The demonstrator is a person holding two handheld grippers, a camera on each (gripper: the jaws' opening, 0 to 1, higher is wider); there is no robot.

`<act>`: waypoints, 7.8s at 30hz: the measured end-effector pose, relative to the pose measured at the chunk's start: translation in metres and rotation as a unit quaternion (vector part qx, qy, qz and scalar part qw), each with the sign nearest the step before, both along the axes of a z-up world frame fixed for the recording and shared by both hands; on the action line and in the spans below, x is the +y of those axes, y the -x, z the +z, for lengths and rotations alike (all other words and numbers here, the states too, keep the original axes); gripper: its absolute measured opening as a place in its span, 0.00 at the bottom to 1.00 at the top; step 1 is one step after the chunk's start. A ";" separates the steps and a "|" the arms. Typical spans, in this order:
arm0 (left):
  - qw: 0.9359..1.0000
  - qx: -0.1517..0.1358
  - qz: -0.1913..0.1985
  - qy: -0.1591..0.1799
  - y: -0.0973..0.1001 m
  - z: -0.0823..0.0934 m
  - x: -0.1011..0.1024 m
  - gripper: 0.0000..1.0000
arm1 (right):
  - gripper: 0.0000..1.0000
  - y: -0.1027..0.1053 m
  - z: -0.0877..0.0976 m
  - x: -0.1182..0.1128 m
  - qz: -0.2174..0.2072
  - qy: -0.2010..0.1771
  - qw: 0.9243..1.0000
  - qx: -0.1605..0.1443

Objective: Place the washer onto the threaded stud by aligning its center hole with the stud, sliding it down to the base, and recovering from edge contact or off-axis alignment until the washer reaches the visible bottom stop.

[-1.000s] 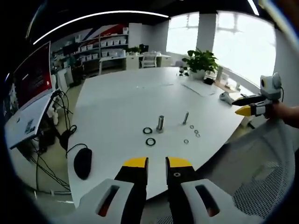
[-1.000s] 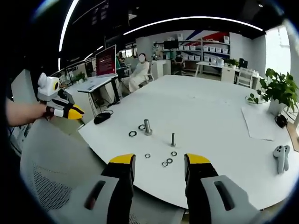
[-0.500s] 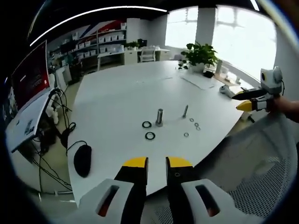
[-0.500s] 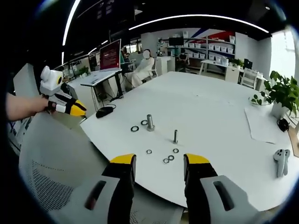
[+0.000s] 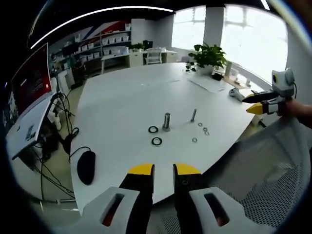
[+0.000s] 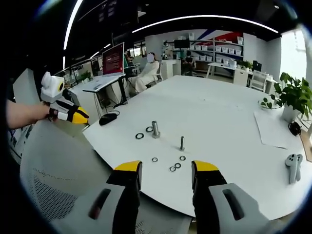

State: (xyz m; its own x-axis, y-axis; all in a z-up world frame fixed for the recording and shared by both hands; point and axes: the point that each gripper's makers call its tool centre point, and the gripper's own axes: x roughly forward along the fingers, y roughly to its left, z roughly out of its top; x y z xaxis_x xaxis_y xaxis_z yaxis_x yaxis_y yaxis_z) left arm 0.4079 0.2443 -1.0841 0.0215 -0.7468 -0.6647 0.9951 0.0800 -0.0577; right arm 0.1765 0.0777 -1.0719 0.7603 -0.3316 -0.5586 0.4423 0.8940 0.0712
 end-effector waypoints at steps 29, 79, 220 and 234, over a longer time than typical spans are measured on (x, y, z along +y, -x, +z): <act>1.000 0.001 -0.012 -0.001 0.007 -0.001 0.001 0.14 | 0.43 -0.002 -0.003 0.005 0.009 -0.003 1.000 0.006; 0.990 0.034 -0.056 -0.123 0.002 -0.068 -0.080 0.25 | 0.38 0.001 0.001 0.004 0.002 -0.011 1.000 -0.006; 0.925 -0.095 -0.311 -0.198 0.017 -0.079 -0.206 0.19 | 0.38 0.019 -0.010 -0.013 -0.042 -0.003 0.999 0.030; 0.908 -0.122 -0.331 -0.224 0.015 -0.091 -0.214 0.19 | 0.38 0.022 -0.012 -0.017 -0.053 -0.003 0.998 0.036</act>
